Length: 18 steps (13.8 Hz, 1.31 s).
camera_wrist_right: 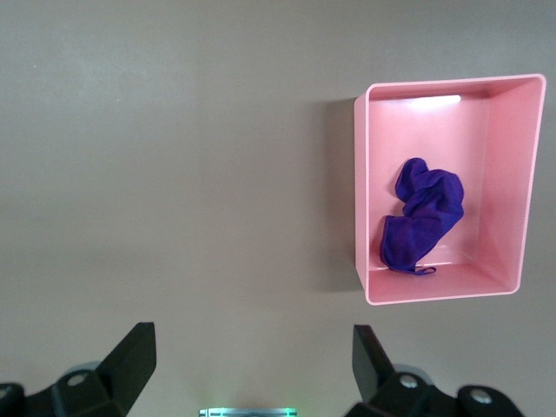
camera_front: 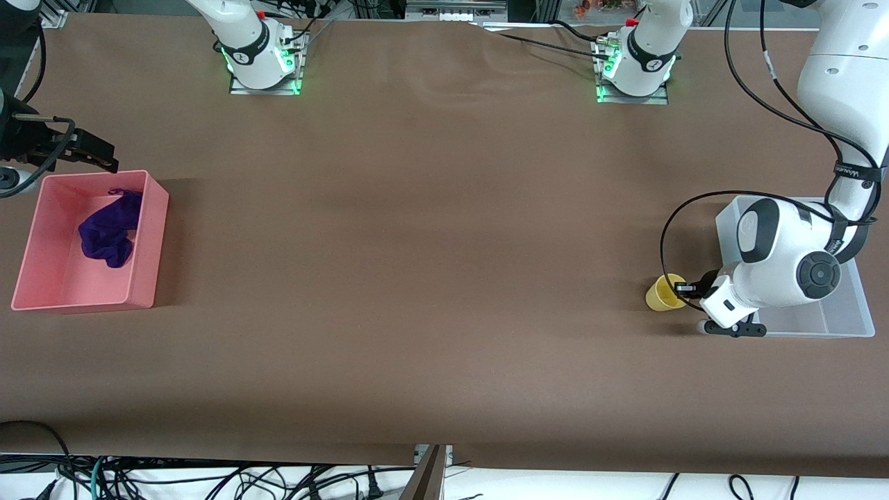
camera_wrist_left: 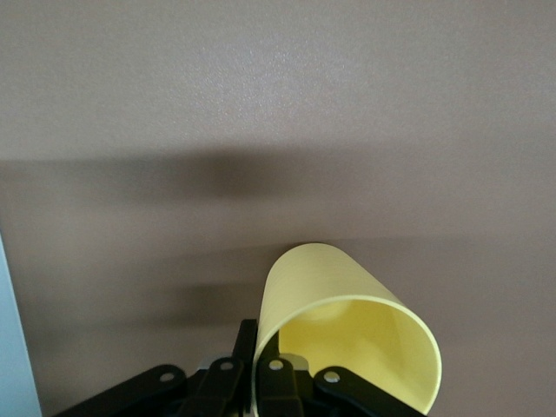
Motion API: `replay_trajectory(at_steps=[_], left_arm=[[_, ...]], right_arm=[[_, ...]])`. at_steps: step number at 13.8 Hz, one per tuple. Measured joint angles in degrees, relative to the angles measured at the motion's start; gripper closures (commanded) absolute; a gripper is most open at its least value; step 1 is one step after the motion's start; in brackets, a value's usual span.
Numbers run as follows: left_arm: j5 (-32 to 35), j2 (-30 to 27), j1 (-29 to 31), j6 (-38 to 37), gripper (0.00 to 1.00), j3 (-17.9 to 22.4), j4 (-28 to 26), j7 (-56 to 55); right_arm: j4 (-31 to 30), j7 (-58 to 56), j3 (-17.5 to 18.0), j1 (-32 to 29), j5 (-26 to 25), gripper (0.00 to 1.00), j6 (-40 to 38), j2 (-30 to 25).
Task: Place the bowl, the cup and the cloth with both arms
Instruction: 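Grasp the yellow cup with the left gripper, then lift the cup and lower it into the green bowl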
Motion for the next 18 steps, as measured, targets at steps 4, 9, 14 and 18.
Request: replay_trajectory(at_steps=[4,9,14,18], left_arm=[[0.0,-3.6,0.1,-9.2,1.0,-0.5,2.6,1.8],[1.7,-13.0,4.0,-29.7,1.0,-0.3,8.1,16.2],[6.3,-13.7,14.4,-23.5,1.0,0.1,3.7,31.4],[6.3,-12.4,20.4,-4.6,1.0,0.1,-7.9,35.3]], right_arm=[[0.3,0.4,0.0,0.0,1.7,0.0,-0.5,0.1],[0.5,0.4,-0.5,-0.1,1.8,0.0,-0.8,0.2],[0.5,0.4,-1.0,-0.1,1.8,0.0,-0.8,0.4],[0.6,0.4,-1.1,-0.1,1.8,0.0,-0.8,0.5]])
